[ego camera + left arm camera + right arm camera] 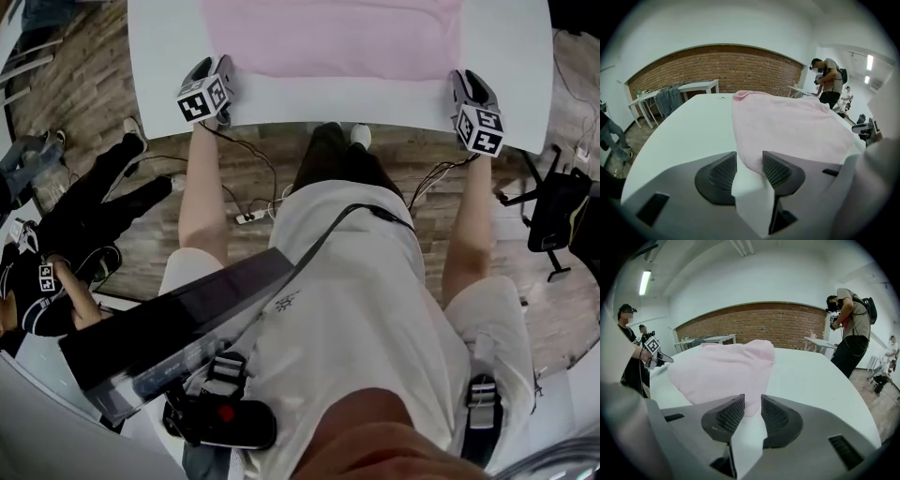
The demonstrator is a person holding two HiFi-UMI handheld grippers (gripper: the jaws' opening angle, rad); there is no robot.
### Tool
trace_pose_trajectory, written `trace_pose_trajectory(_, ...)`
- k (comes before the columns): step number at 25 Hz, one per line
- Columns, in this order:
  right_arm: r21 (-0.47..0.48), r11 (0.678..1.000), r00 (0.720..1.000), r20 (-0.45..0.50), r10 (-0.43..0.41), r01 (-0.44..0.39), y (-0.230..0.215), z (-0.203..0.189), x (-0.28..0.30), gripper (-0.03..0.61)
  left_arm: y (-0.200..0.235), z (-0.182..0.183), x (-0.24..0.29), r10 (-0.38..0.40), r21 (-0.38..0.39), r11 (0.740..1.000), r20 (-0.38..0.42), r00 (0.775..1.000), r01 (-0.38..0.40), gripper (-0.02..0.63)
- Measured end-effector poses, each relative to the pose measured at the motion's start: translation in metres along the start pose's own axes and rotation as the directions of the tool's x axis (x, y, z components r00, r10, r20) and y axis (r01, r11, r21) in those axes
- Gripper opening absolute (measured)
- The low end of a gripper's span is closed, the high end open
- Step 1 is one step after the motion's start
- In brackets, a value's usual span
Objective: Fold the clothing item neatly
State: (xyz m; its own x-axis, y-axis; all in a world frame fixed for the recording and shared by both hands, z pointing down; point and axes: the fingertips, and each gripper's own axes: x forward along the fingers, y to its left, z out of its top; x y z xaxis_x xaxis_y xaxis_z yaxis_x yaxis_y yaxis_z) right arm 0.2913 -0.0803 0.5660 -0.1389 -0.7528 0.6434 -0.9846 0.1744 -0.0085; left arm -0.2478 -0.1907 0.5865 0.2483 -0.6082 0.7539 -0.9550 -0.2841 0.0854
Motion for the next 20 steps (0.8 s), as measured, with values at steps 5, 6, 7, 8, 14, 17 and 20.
trace_pose_trajectory(5, 0.082, 0.997, 1.000, 0.028, 0.003, -0.005, -0.006, 0.013, 0.010, 0.112, 0.005, 0.019, 0.012, -0.024, -0.027, 0.999, -0.023, 0.999, 0.024, 0.155)
trace_pose_trajectory(6, 0.095, 0.995, 1.000, 0.024, 0.007, -0.009, -0.006, 0.015, 0.014, 0.112, 0.004, 0.019, 0.013, -0.034, -0.032, 0.999, -0.033, 0.999, 0.033, 0.155)
trace_pose_trajectory(7, 0.107, 0.994, 1.000, 0.012, 0.009, -0.011, -0.007, 0.015, 0.019, 0.112, 0.002, 0.019, 0.015, -0.042, -0.033, 0.999, -0.045, 0.998, 0.041, 0.153)
trace_pose_trajectory(8, 0.116, 0.993, 1.000, -0.007, 0.009, -0.008, -0.008, 0.013, 0.025, 0.112, 0.000, 0.018, 0.016, -0.046, -0.030, 0.999, -0.057, 0.997, 0.044, 0.153)
trace_pose_trajectory(14, 0.043, 0.999, 0.997, -0.078, 0.010, -0.006, -0.008, 0.013, 0.038, 0.009, -0.013, 0.025, 0.020, -0.042, 0.030, 0.999, -0.074, 0.996, 0.045, 0.021)
trace_pose_trajectory(17, -0.014, 0.999, 0.998, -0.052, -0.032, 0.031, -0.008, 0.022, 0.029, 0.011, -0.016, 0.027, 0.017, -0.053, 0.057, 0.997, -0.068, 0.996, 0.057, 0.018)
trace_pose_trajectory(20, 0.000, 0.998, 0.997, 0.019, -0.070, 0.070, -0.012, 0.033, 0.011, 0.011, -0.015, 0.030, 0.001, -0.065, 0.038, 0.997, -0.019, 0.998, 0.066, 0.017)
